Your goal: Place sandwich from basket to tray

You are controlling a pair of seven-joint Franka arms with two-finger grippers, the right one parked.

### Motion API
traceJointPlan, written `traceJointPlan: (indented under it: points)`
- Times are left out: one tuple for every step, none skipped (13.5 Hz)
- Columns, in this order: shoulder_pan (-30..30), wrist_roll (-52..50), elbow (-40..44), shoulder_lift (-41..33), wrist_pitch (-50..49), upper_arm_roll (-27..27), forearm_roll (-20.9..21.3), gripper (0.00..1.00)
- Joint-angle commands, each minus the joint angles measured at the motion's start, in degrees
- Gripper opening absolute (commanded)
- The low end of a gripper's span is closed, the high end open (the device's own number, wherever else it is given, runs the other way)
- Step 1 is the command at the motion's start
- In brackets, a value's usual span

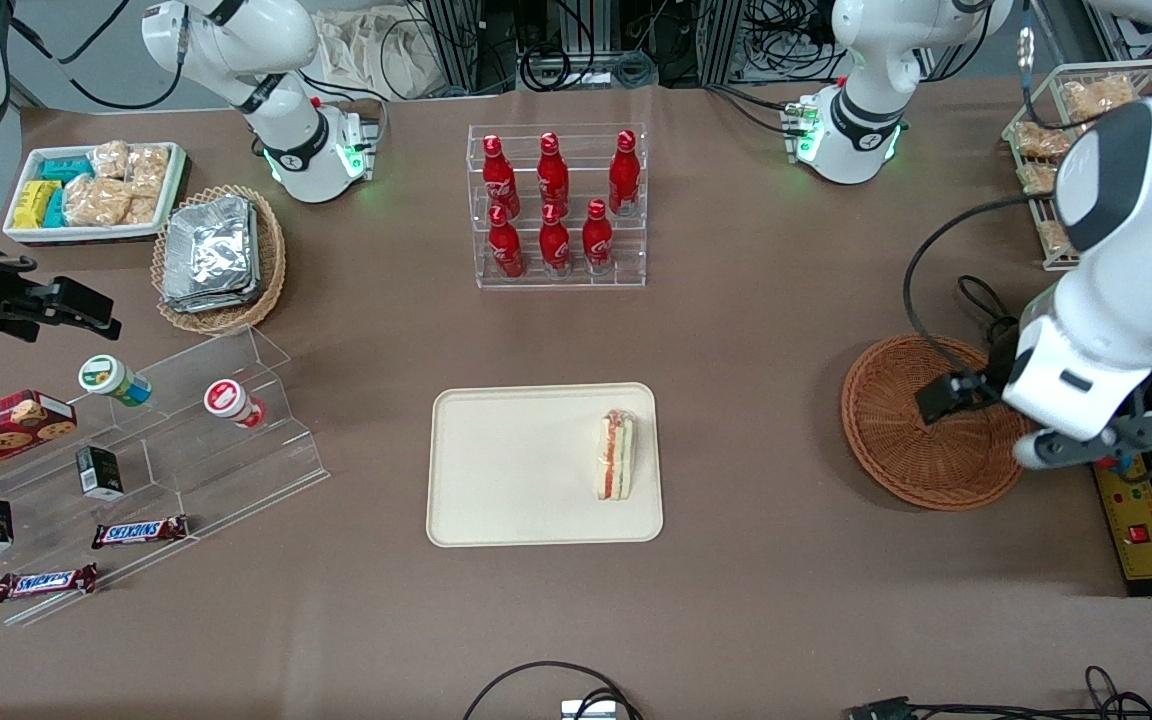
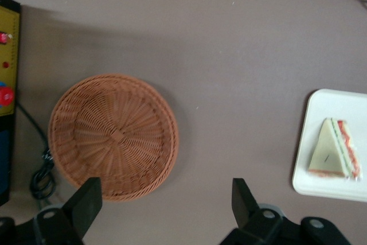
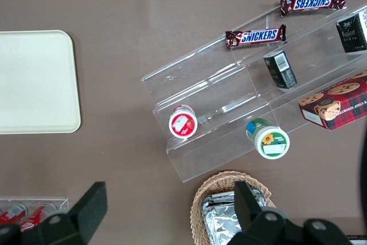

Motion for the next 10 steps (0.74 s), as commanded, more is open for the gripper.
traceJointPlan:
  points:
    - [-1.8,5.8,-6.3,-8.2,-2.5,5.9,-3.8,1.0]
    - [-1.8,7.3,-6.4,-9.6,-4.1,6.7,-4.0,1.0]
    - [-1.8,8.7,-6.4,-11.0,-5.8,7.3,-4.0,1.0]
    - [-1.8,9.5,-6.6,-12.3,-7.1,8.4,-4.1,1.0]
    - [-1.8,10.9,-6.7,-13.5,-8.0,8.7,-4.0,1.0]
    - [-1.6,12.5,-7.1,-14.8,-8.8,8.8,-4.1,1.0]
    - [-1.6,13.0,-7.6,-16.0,-9.2,9.2,-4.1,1.0]
    - [-1.6,13.0,-8.4,-16.7,-9.3,9.3,-4.1,1.0]
    - [-1.6,13.0,-9.1,-17.2,-9.2,9.4,-4.3,1.0]
    - [-1.4,13.1,-9.1,-16.8,-9.2,9.4,-4.6,1.0]
